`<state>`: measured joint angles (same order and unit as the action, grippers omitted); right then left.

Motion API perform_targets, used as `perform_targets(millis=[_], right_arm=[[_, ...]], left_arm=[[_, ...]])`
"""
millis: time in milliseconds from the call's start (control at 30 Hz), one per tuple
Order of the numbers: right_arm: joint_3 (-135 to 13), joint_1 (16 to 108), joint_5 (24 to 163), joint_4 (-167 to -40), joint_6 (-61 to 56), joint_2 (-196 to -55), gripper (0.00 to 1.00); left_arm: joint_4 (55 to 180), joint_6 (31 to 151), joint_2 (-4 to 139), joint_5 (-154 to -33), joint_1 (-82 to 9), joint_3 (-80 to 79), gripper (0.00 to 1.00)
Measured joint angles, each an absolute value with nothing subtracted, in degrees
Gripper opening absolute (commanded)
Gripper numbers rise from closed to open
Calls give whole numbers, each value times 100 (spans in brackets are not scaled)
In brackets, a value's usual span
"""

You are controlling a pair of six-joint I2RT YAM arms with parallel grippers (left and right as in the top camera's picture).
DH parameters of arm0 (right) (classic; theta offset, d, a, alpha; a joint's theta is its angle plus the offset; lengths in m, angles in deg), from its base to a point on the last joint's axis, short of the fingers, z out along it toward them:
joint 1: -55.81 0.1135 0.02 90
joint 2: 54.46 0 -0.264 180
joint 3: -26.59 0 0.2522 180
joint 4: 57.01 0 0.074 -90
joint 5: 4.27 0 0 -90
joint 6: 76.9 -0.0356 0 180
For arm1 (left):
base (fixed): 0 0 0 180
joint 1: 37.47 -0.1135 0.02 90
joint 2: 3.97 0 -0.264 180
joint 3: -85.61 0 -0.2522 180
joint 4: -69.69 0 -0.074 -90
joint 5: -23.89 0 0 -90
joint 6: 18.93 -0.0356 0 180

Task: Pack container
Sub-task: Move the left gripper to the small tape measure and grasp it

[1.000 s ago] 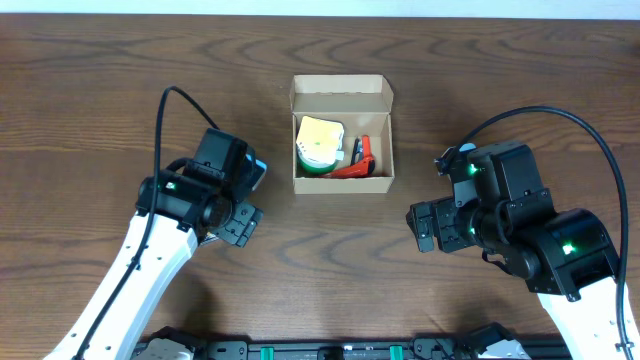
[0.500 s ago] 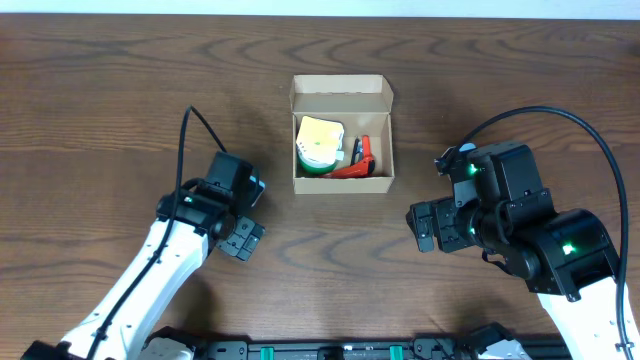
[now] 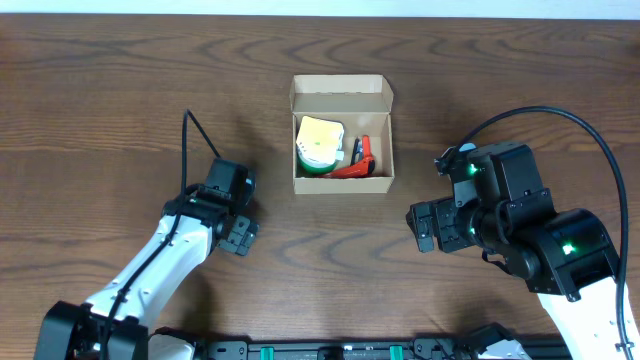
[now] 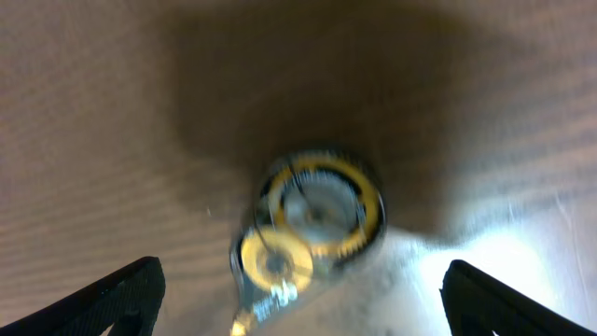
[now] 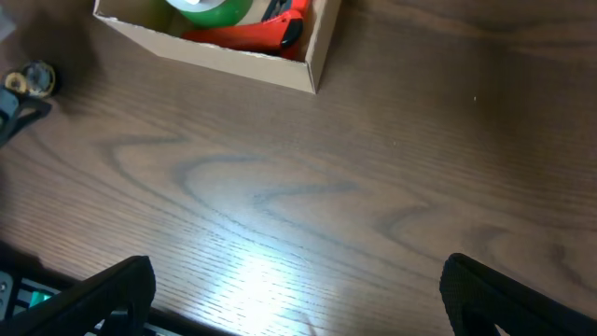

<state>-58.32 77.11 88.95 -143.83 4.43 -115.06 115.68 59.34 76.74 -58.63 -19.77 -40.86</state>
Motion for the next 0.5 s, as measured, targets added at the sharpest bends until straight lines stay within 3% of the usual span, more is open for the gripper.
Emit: perform_targets(millis=[333, 433, 500], right_arm=[[-5832, 7711, 8895, -14383, 443, -11506, 99], [-5832, 7711, 8895, -14383, 443, -11506, 99], [-5832, 7711, 8895, -14383, 443, -11506, 99]], left_arm=[[11273, 5956, 8205, -6066, -2246, -4068, 95], [11275, 5971, 8233, -6191, -2318, -4053, 100], [11262, 5995, 8261, -6304, -2362, -4033, 92]])
